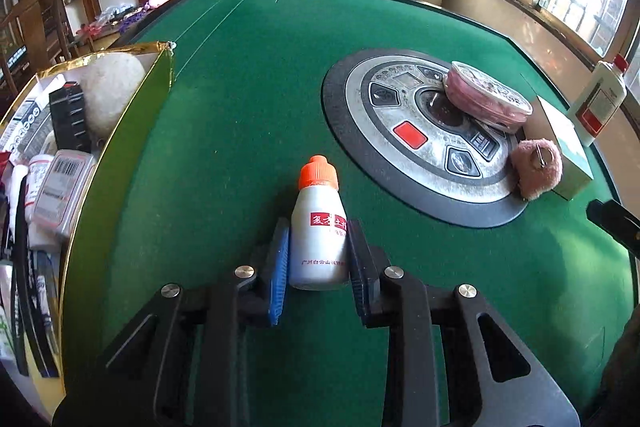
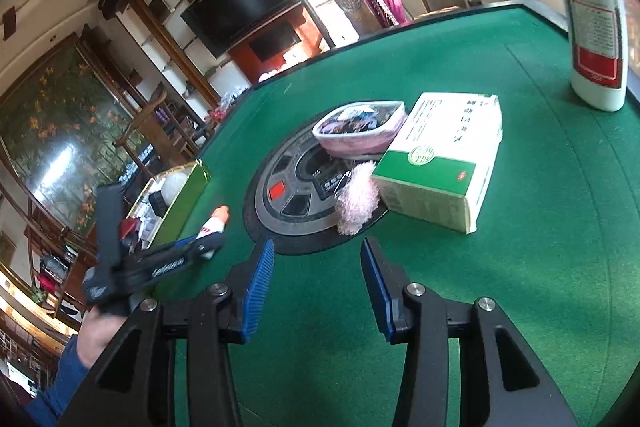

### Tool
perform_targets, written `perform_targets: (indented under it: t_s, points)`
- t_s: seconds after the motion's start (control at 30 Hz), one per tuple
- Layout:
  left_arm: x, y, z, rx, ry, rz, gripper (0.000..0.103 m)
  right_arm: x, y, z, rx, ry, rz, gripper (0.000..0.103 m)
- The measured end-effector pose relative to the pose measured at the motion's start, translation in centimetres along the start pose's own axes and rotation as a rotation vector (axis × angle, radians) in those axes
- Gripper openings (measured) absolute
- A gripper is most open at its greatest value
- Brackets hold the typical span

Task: Organize objects
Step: 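Grasp the orange-capped white bottle with the left tool while the right tool grasps the pink fluffy keychain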

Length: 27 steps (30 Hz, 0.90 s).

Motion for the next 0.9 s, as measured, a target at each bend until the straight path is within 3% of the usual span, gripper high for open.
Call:
perform_targets:
  t_s: [0.17, 0.5, 0.53, 0.57, 0.6, 0.9]
  points:
    - [-0.3, -0.8, -0.4, 0.020, -0.013, -0.065, 0.026, 0.7, 0.2, -1.6, -0.076, -0.011, -0.023, 0.045]
    - [-0.1, -1.0, -0.5, 0.017, -0.019, -0.084, 0.026, 2.5, -1.3, -6.6, -0.177, 0.045, -0.105, 0.045]
    - [-0.1, -1.0, -0.5, 0.017, -0.019, -0.086, 0.026, 2.7, -1.2, -6.8, -0.177, 0.029, -0.089, 0.043]
    - [-0.1, -1.1, -0.5, 0.016, -0.019, -0.087, 0.026, 2.7, -1.1, -6.9, -0.203, 0.029, -0.060, 0.028]
    - [-0.1, -1.1, -0.4, 0.017, -0.018, -0.090, 0.026, 2.6, -1.1, -7.0, -0.207, 0.031, -0.041, 0.027]
    - [-0.3, -1.3, -0.2, 0.015, -0.019, -0.104, 0.026, 1.9, 0.8, -4.0, -0.097, -0.018, 0.003, 0.026]
Point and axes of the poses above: each gripper's, at about its wrist camera, not at the fingertips, and z roughly against the way its jaws point, y to its left, x to its top, the point moved 5 cm from there along -z, roughly the way its jaws point, and after that the axes turned 11 degrees about -x, right-handed, at the moved point
